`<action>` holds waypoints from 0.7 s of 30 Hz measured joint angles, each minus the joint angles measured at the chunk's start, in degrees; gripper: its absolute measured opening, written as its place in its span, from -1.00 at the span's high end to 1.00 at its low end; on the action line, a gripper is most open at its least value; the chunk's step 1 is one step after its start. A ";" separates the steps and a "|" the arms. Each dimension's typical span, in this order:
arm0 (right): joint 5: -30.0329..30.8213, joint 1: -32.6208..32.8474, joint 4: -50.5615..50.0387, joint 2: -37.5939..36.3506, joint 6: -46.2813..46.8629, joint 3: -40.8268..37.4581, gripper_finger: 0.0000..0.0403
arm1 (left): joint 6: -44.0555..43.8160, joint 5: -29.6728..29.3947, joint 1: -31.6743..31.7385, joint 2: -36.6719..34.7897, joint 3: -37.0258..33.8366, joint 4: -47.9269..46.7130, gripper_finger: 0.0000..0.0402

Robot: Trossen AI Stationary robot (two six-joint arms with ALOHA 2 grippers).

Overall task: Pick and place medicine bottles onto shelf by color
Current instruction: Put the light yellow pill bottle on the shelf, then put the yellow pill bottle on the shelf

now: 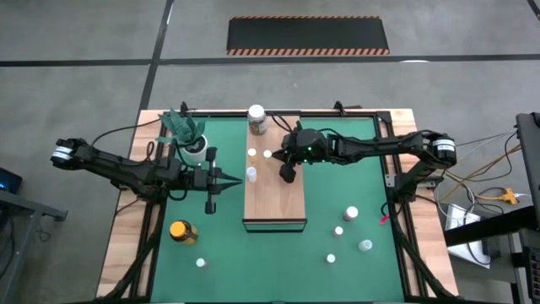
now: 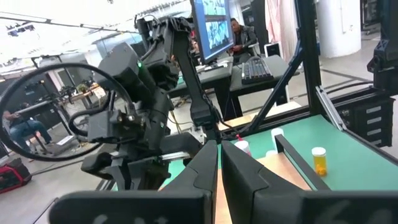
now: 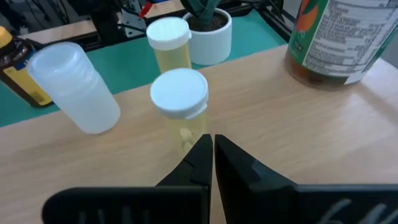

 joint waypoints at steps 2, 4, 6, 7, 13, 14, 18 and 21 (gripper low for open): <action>0.00 0.00 0.20 0.02 -0.27 0.00 0.96 | -0.08 0.00 0.00 0.00 0.00 0.22 0.98; 0.00 0.00 0.24 0.02 -1.05 0.11 0.96 | -0.20 0.00 0.00 0.00 0.00 0.83 0.98; 0.00 0.02 0.41 0.02 -1.86 0.13 0.96 | -1.54 0.01 0.00 0.09 0.00 2.32 0.98; 0.00 0.02 0.34 -0.05 -2.54 0.12 0.96 | -2.55 0.02 0.00 0.27 0.00 3.30 0.98; 0.04 0.21 -1.25 -3.53 -7.17 0.13 0.96 | -13.35 0.23 -1.36 1.55 0.10 5.23 0.98; 0.07 0.38 -1.41 -4.46 -7.57 0.10 0.96 | -15.01 0.24 -1.85 1.81 0.14 5.27 0.98; 0.15 2.07 -1.54 -8.66 -9.88 -1.13 0.96 | -18.68 0.24 -4.96 2.47 1.55 4.61 0.98; 0.09 3.98 -1.23 -12.23 -11.27 -2.80 0.96 | -24.00 0.24 -7.29 1.26 5.14 0.18 0.98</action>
